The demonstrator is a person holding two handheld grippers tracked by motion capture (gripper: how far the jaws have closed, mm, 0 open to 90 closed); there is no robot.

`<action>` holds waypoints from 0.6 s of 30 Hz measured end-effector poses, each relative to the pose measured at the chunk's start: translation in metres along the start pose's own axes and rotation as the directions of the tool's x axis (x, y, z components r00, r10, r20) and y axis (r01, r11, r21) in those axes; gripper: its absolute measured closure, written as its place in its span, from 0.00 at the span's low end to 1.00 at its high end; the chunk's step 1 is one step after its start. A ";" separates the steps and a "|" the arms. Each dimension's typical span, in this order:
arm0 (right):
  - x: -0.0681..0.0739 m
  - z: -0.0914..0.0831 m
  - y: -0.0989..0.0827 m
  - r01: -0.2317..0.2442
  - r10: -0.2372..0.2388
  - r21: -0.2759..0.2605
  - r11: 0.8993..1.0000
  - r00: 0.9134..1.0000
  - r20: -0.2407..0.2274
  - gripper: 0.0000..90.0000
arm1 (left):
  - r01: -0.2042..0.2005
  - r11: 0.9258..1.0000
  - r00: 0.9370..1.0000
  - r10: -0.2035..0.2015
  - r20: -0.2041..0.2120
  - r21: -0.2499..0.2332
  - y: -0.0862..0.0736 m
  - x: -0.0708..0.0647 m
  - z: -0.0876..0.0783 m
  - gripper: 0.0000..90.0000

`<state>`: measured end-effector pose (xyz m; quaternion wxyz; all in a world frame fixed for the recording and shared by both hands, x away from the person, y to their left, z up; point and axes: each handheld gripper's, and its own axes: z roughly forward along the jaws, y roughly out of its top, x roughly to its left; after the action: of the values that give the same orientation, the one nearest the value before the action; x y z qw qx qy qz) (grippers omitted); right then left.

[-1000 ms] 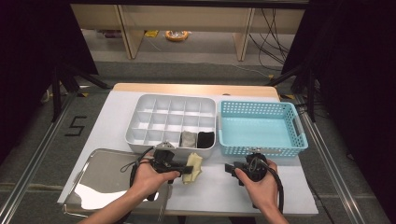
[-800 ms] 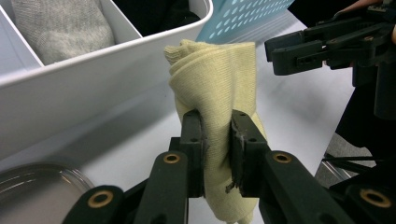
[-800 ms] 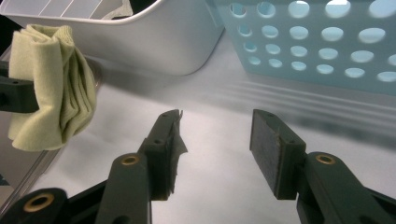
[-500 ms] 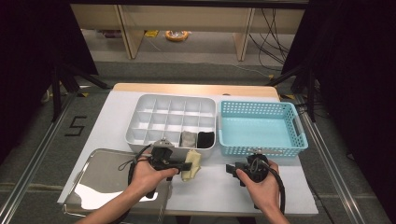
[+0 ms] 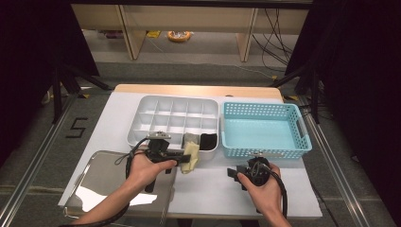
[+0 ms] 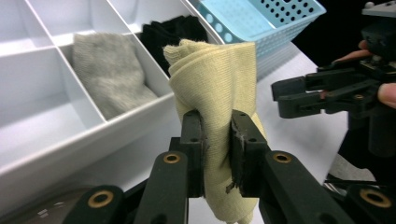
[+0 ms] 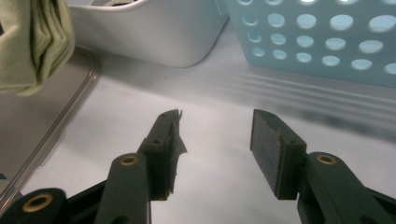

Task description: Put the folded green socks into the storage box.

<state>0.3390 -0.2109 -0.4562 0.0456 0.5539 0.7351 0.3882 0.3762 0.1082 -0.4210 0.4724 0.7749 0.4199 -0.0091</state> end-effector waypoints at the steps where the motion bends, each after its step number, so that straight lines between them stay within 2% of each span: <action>1: 0.001 -0.001 0.000 -0.018 0.018 0.012 1.000 1.000 0.007 0.59 | 0.005 1.000 1.000 -0.005 0.004 0.000 0.001 0.002 0.000 0.85; 2: 0.000 -0.001 0.001 0.001 -0.001 0.005 1.000 1.000 0.005 0.59 | 0.008 1.000 1.000 -0.008 0.007 -0.001 0.002 0.003 -0.001 0.85; 4: 0.002 -0.002 0.001 -0.036 0.036 0.019 0.999 0.999 0.009 0.59 | 0.005 1.000 1.000 -0.005 0.000 -0.003 0.003 0.006 -0.002 0.85; 5: 0.001 -0.001 0.001 -0.024 0.024 0.018 1.000 1.000 0.011 0.59 | 0.009 1.000 1.000 -0.009 -0.005 -0.007 0.003 0.007 -0.002 0.85; 7: 0.001 -0.001 0.001 -0.024 0.023 0.030 0.999 1.000 0.016 0.59 | 0.014 1.000 1.000 -0.014 0.003 -0.004 0.004 0.009 -0.004 0.85; 9: 0.001 -0.002 0.001 -0.025 0.024 0.030 0.999 1.000 0.014 0.59 | 0.018 1.000 1.000 -0.018 -0.003 -0.021 0.005 0.010 -0.005 0.85; 12: 0.001 -0.002 0.001 -0.026 0.026 0.030 0.999 1.000 0.014 0.59 | 0.008 1.000 1.000 -0.009 -0.008 -0.018 0.008 0.013 -0.007 0.85; 17: -0.001 0.000 0.000 -0.012 0.013 0.008 1.000 1.000 -0.015 0.59 | 0.003 1.000 1.000 -0.004 -0.011 -0.026 0.012 0.015 -0.007 0.85; 18: 0.000 0.000 0.000 -0.025 0.025 0.010 1.000 1.000 -0.015 0.59 | 0.008 1.000 1.000 -0.008 -0.012 -0.028 0.013 0.015 -0.008 0.85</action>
<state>0.3387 -0.2106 -0.4564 0.0325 0.5602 0.7305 0.3891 0.3914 0.1210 -0.4135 0.4806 0.7665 0.4260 -0.0003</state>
